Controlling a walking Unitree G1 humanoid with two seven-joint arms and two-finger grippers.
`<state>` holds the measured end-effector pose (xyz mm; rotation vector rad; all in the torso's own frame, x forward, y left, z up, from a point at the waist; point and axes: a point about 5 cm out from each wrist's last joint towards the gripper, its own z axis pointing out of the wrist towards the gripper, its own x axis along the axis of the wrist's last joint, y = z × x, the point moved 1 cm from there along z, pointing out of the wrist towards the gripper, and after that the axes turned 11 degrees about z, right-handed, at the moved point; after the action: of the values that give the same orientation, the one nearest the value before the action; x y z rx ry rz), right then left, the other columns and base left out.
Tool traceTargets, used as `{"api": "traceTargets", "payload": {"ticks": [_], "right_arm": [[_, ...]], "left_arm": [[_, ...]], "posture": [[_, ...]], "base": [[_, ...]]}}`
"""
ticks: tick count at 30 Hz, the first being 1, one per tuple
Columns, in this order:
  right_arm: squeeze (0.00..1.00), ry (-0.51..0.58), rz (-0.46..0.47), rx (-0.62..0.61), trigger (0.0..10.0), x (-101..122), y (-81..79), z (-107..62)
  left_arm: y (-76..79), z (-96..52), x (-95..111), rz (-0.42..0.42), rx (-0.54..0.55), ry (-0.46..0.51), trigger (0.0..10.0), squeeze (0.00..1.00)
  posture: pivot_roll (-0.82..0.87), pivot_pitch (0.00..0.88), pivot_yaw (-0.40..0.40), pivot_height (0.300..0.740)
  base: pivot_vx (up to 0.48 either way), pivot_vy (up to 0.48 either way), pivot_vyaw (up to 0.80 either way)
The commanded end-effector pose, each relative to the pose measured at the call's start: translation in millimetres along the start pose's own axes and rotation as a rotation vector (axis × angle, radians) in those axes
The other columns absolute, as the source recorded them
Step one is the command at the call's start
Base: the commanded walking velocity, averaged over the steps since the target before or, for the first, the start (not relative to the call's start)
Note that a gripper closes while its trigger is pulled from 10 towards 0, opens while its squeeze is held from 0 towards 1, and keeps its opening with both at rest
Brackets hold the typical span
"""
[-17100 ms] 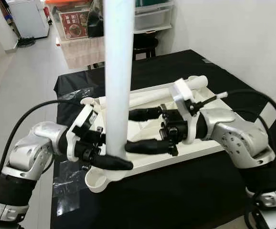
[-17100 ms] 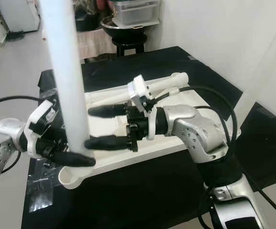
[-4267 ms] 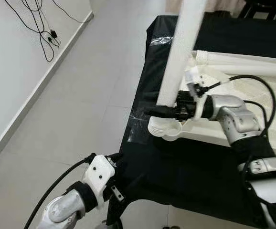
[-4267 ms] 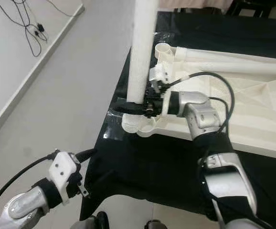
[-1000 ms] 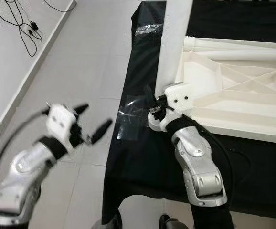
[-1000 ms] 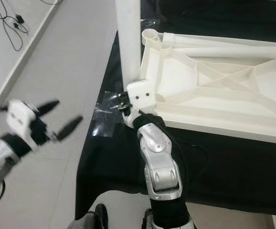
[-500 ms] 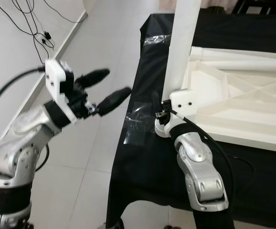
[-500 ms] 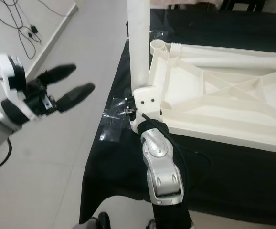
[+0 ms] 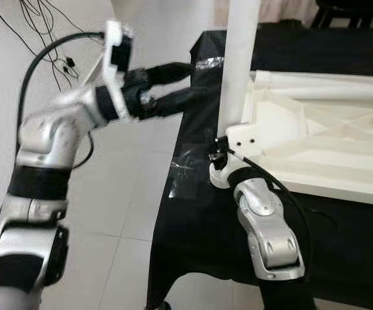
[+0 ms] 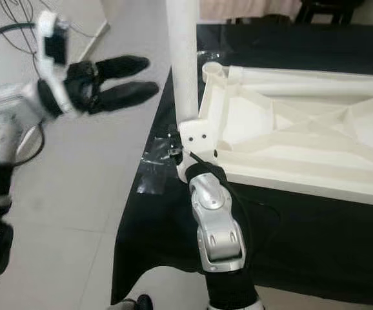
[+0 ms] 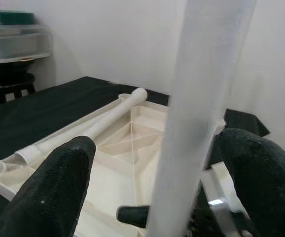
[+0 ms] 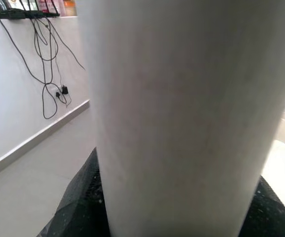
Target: Building children table
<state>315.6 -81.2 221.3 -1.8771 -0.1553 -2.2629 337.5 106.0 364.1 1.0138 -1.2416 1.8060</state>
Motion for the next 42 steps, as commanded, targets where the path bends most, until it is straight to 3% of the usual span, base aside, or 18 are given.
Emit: {"api": "traceTargets", "payload": {"ticks": [1, 2, 5, 7, 10, 17, 18, 23, 31, 32, 37, 38, 40, 41, 42], "right_arm": [[0.00, -0.122, 0.041, 0.060, 10.0, -26, -14.8, -3.7], [0.00, -0.122, 0.041, 0.060, 10.0, -26, -14.8, -3.7], [0.00, -0.100, 0.039, 0.099, 10.0, -21, -22.6, -1.4], [0.00, -0.100, 0.039, 0.099, 10.0, -21, -22.6, -1.4], [0.00, -0.097, 0.053, 0.114, 10.0, -19, -28.4, 0.4], [0.00, -0.094, 0.058, 0.121, 10.0, -18, -31.9, 2.3], [0.00, -0.091, 0.057, 0.125, 10.0, -17, -32.6, 3.2], [0.00, -0.087, 0.053, 0.128, 10.0, -15, -31.3, 5.3], [0.00, -0.078, 0.017, 0.153, 10.0, -10, -19.7, 12.3], [0.42, -0.073, 0.010, 0.177, 10.0, -8, -18.1, 13.6], [0.42, -0.065, 0.004, 0.204, 10.0, -6, -16.7, 14.8], [1.00, -0.048, 0.014, 0.303, 10.0, 2, -14.8, 18.1], [1.00, -0.048, 0.014, 0.303, 10.0, 2, -14.8, 18.1], [1.00, -0.031, 0.005, 0.432, 10.0, 12, -10.2, 22.0], [0.73, -0.095, -0.180, 0.762, 10.0, 25, 11.2, 29.3]], "left_arm": [[-3.4, 8.6, -4, 0.007, -0.020, -0.019, 10.0, 0.00], [-3.4, 8.6, -4, 0.007, -0.020, -0.019, 10.0, 0.00], [-3.4, 37.8, -5, 0.008, -0.115, -0.033, 10.0, 0.00], [-3.4, 37.8, -5, 0.008, -0.115, -0.033, 10.0, 0.00], [6.2, 58.5, -1, 0.006, -0.237, -0.008, 10.0, 0.00], [11.6, 69.6, 0, 0.028, -0.311, -0.002, 10.0, 0.00], [11.3, 73.5, -1, 0.054, -0.302, -0.011, 0.0, 0.00], [8.1, 78.1, -1, 0.092, -0.286, -0.021, 0.0, 0.00], [7.9, 78.4, 3, 0.077, -0.290, 0.018, 0.0, 0.00], [8.3, 78.6, 3, 0.075, -0.294, 0.024, 0.0, 0.00], [8.3, 78.9, 4, 0.076, -0.300, 0.029, 0.0, 0.00], [8.4, 79.1, 4, 0.077, -0.306, 0.033, 0.0, 0.00], [8.4, 79.1, 4, 0.077, -0.306, 0.033, 0.0, 0.00], [8.9, 79.2, 5, 0.079, -0.314, 0.038, 0.0, 0.00], [11.7, 79.5, 4, 0.080, -0.335, 0.048, 0.0, 0.00]], "posture": [[-0.07, 0.189, 0.105, 0.740], [-0.07, 0.189, 0.105, 0.740], [-0.07, 0.190, 0.115, 0.740], [-0.07, 0.190, 0.115, 0.740], [-0.08, 0.191, 0.120, 0.740], [-0.08, 0.194, 0.122, 0.740], [-0.08, 0.193, 0.122, 0.740], [-0.08, 0.193, 0.119, 0.740], [-0.08, 0.185, 0.105, 0.740], [-0.08, 0.184, 0.102, 0.740], [-0.08, 0.184, 0.102, 0.740], [-0.08, 0.181, 0.096, 0.740], [-0.08, 0.181, 0.096, 0.740], [-0.09, 0.176, 0.096, 0.740], [-0.09, 0.173, 0.095, 0.740]], "base": [[0.000, 0.000, 0.00], [0.000, 0.000, 0.00], [0.000, 0.000, 0.00], [0.000, 0.000, 0.00], [0.000, 0.000, 0.00], [0.000, 0.000, 0.00], [0.000, 0.000, 0.00], [0.000, 0.000, 0.00], [0.000, 0.000, 0.00], [0.000, 0.000, 0.00], [0.000, 0.000, 0.00], [0.000, 0.000, 0.00], [0.000, 0.000, 0.00], [0.000, 0.000, 0.00], [0.000, 0.000, 0.00]]}}
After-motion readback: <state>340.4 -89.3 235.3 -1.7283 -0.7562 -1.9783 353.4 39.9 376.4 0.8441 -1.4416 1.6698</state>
